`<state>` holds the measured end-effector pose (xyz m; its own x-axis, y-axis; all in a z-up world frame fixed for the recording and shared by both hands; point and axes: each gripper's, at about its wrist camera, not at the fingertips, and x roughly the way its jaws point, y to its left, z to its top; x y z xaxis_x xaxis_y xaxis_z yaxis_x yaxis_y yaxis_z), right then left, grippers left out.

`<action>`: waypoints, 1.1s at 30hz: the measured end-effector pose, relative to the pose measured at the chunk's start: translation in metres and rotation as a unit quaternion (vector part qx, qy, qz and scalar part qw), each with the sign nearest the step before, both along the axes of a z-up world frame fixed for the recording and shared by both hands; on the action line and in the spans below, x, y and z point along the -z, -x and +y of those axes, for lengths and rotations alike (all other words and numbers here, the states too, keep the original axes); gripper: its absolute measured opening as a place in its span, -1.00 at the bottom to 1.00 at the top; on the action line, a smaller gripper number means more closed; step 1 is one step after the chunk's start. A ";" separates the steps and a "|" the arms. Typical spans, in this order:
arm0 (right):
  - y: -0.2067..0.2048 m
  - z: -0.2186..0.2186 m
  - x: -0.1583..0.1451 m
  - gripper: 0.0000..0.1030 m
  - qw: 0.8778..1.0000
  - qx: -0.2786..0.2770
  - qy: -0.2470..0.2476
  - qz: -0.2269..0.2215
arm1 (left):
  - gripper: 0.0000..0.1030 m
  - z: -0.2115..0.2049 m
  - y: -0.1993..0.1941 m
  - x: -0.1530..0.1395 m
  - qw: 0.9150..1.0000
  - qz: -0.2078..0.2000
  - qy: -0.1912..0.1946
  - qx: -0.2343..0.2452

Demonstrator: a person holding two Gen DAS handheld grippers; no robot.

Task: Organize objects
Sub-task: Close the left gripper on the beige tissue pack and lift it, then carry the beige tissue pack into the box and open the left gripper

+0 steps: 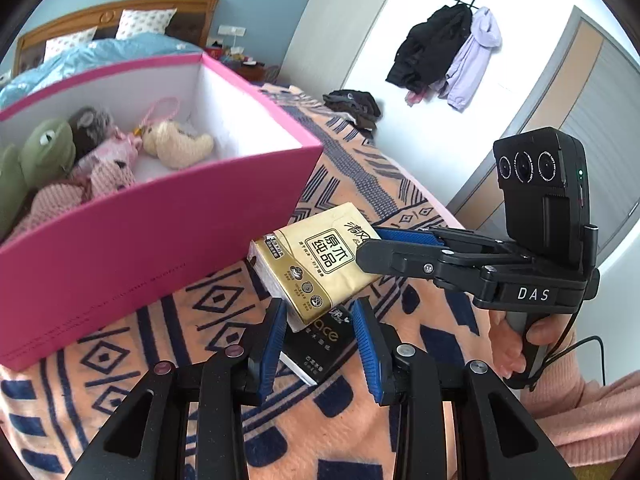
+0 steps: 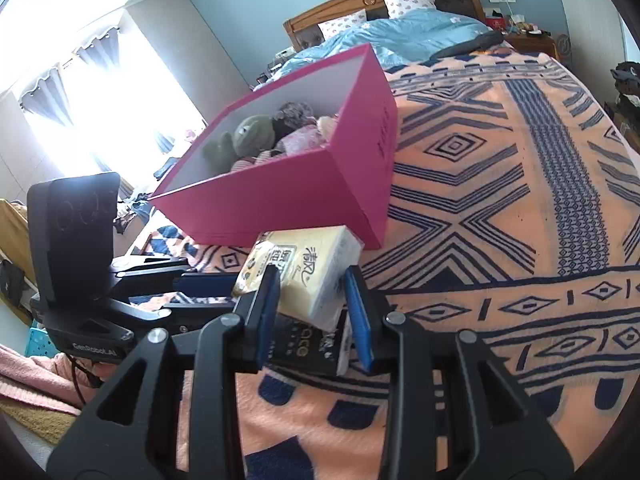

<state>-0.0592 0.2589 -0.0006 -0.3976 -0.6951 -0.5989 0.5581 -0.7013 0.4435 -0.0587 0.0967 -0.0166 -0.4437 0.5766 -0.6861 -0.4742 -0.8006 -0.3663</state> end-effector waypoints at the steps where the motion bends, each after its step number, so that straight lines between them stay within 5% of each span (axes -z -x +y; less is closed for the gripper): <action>1: -0.003 0.000 -0.004 -0.29 1.000 -0.001 0.001 0.005 | -0.34 -0.003 -0.002 -0.003 1.000 0.003 -0.001 0.001; 19: 0.006 -0.022 -0.074 -0.29 0.995 -0.027 0.010 0.100 | -0.34 -0.030 0.010 -0.065 0.997 0.077 -0.009 -0.029; 33: 0.063 -0.051 -0.072 -0.29 0.995 -0.031 -0.018 0.090 | -0.34 -0.050 0.067 -0.056 0.998 0.030 -0.012 -0.056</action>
